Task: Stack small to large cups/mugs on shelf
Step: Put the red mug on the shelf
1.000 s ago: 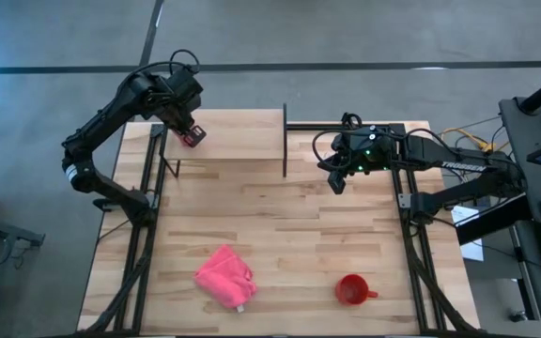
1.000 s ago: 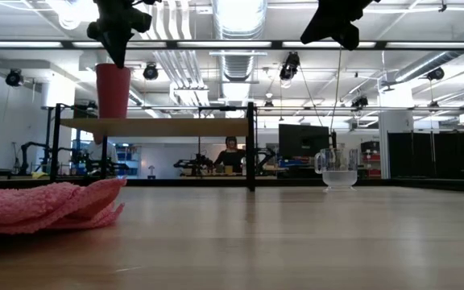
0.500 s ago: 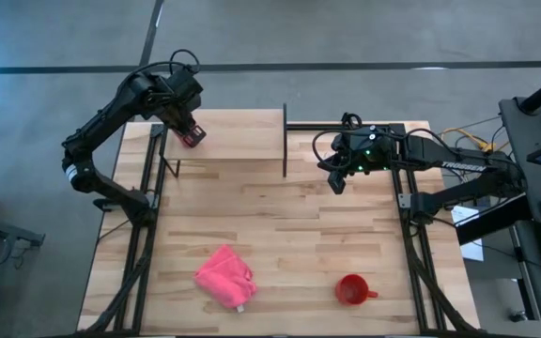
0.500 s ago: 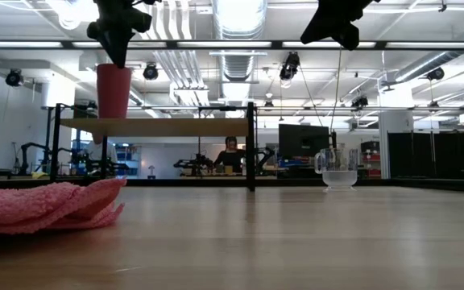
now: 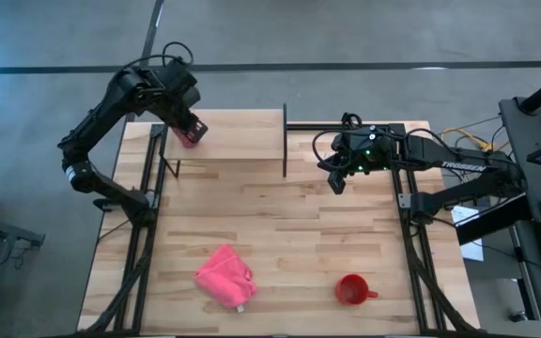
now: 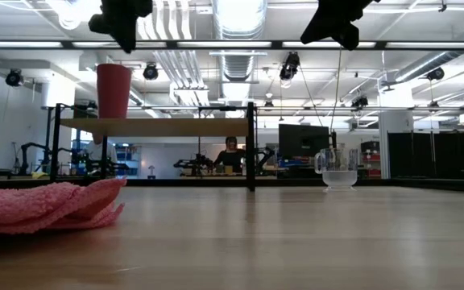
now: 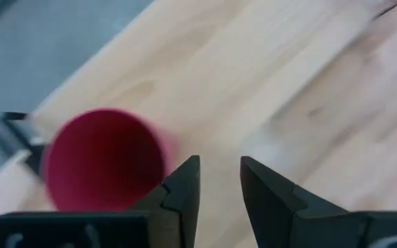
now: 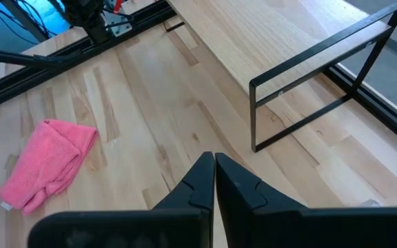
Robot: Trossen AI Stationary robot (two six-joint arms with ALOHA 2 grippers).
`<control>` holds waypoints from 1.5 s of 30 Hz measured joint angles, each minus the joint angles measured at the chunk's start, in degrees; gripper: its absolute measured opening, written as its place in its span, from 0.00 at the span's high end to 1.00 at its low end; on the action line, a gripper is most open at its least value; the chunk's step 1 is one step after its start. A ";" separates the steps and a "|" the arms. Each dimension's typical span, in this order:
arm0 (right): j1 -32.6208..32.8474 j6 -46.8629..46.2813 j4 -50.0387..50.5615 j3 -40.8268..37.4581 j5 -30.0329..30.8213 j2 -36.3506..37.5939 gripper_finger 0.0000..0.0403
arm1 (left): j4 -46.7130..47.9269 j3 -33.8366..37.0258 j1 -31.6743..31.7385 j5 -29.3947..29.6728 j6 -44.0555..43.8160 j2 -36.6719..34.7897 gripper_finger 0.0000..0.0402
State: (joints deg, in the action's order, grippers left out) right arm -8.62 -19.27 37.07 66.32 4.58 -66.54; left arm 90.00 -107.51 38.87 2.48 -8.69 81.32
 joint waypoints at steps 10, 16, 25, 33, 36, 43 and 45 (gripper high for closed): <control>-0.02 -0.06 -0.13 0.00 0.00 0.01 0.98 | -7.95 -3.23 -11.32 -8.54 -2.82 -0.20 0.77; -0.02 -0.22 -0.15 0.00 0.00 0.00 0.98 | -19.63 -2.18 -21.28 -8.50 -2.89 0.81 0.77; -0.02 -0.95 -4.72 0.00 -0.05 0.00 0.98 | -22.22 -1.96 -27.74 -7.84 -3.06 3.18 0.77; -0.02 -2.75 -5.54 2.40 -10.95 0.08 0.98 | -22.74 -1.94 -31.80 -7.84 -3.01 7.15 0.77; 0.00 -0.31 -1.27 4.77 -13.82 0.00 0.98 | -22.73 -1.86 -32.48 -7.86 -3.01 8.17 0.77; -0.02 -0.22 18.75 10.35 -7.43 -0.90 0.94 | -23.59 -2.08 -33.38 -7.87 -2.99 8.85 0.77; -0.02 -0.21 23.48 11.31 -7.31 -1.09 0.91 | -23.75 -2.29 -33.40 -7.87 -2.99 8.75 0.77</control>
State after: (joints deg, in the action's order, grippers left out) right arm -8.64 -19.47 60.56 77.64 -2.73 -67.64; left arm 66.25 -109.80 5.48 -5.39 -11.68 90.07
